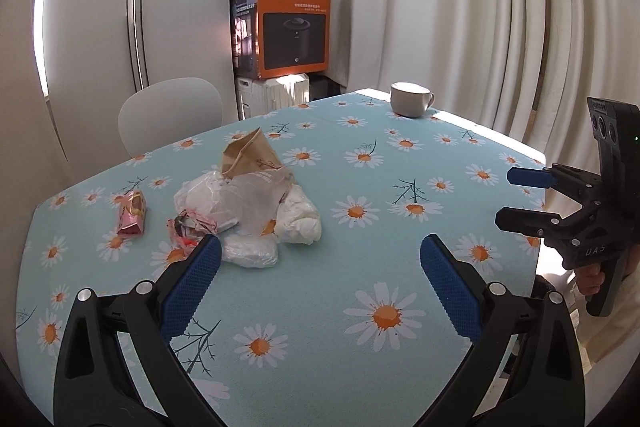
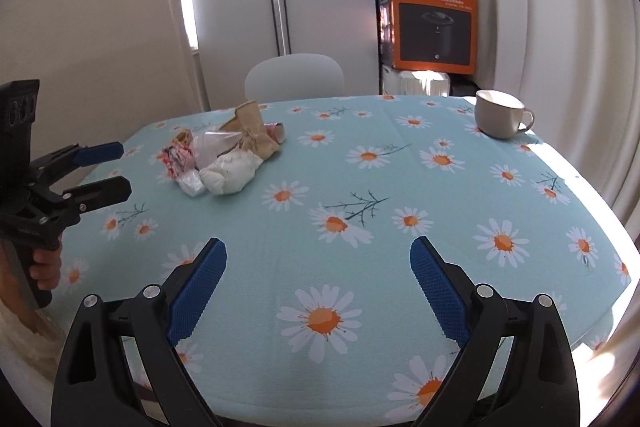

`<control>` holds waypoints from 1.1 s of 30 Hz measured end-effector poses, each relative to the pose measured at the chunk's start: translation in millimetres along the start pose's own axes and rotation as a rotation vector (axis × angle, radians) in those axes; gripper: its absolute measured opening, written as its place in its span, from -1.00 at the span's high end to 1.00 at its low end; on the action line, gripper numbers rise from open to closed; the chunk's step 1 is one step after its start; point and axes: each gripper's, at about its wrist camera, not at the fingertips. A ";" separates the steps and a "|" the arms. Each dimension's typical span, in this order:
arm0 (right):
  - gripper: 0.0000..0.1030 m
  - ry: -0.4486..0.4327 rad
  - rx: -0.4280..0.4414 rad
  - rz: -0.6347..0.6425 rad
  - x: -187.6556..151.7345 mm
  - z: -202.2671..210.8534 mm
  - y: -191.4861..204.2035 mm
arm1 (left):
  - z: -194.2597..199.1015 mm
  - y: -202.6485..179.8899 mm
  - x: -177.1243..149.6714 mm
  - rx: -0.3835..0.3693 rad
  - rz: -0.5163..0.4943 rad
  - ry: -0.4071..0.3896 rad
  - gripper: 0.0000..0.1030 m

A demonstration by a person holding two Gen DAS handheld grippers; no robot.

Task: Collect trash
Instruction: 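Bring both tools back over the trash pile on the table, then grasp the clear plastic cup with the right tool and lift it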

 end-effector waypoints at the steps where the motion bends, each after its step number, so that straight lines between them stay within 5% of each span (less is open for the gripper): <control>1: -0.73 0.005 0.019 0.004 6.0 -7.8 3.4 | 0.0 7.6 -0.8 0.014 0.011 0.004 -0.89; 17: -0.73 0.132 0.181 0.037 77.1 -122.9 53.1 | 13.0 101.0 -9.3 0.149 0.129 0.043 -0.89; 33: -0.73 0.226 0.154 0.000 105.0 -209.6 65.2 | 18.7 151.1 -19.7 0.267 0.180 0.103 -0.89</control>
Point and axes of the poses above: each gripper's, at about its wrist camera, not at the fingertips, and z roughly against the way its jaws point, y to its left, x to its top, and after that the axes turned 12 degrees about x, right-handed
